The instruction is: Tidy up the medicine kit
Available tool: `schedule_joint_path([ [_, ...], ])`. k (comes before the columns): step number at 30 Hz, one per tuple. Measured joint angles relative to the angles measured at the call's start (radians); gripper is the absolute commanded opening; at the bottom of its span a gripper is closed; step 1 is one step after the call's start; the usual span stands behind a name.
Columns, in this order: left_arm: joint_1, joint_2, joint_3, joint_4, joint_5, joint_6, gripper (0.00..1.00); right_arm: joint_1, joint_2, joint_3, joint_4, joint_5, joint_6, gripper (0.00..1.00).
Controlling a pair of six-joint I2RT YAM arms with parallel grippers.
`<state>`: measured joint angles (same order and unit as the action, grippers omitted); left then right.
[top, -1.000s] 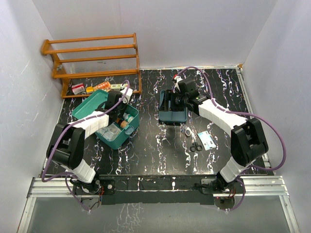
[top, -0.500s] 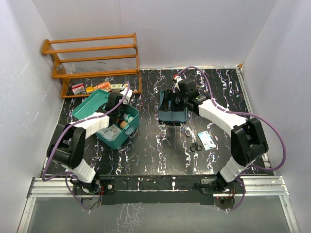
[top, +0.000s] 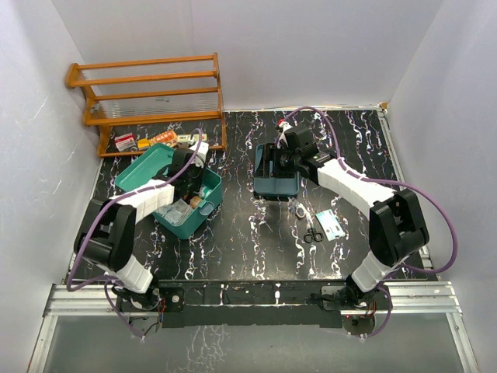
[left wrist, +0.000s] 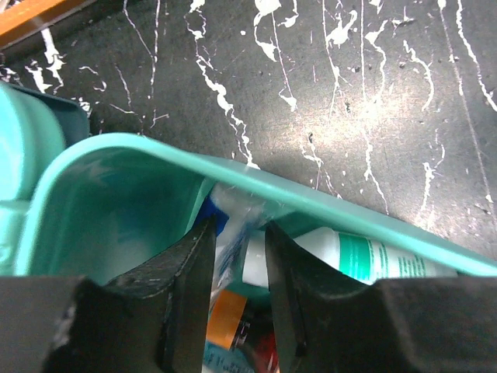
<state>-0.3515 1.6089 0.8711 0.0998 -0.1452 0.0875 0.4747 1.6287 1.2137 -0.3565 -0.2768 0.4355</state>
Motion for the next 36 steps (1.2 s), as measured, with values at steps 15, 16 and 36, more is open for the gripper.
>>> schedule_joint_path([
  [15, 0.0, -0.383, 0.096, -0.18, -0.001, -0.047, 0.61, 0.0, -0.174, -0.042, -0.044, 0.277, 0.105, 0.61],
  [16, 0.0, -0.41, 0.102, -0.192, 0.0, -0.057, 0.66, 0.0, -0.182, -0.046, -0.058, 0.308, 0.117, 0.61],
  [36, 0.001, -0.529, 0.155, -0.414, 0.222, -0.341, 0.99, -0.028, -0.306, -0.284, -0.429, 0.545, 0.27, 0.53],
])
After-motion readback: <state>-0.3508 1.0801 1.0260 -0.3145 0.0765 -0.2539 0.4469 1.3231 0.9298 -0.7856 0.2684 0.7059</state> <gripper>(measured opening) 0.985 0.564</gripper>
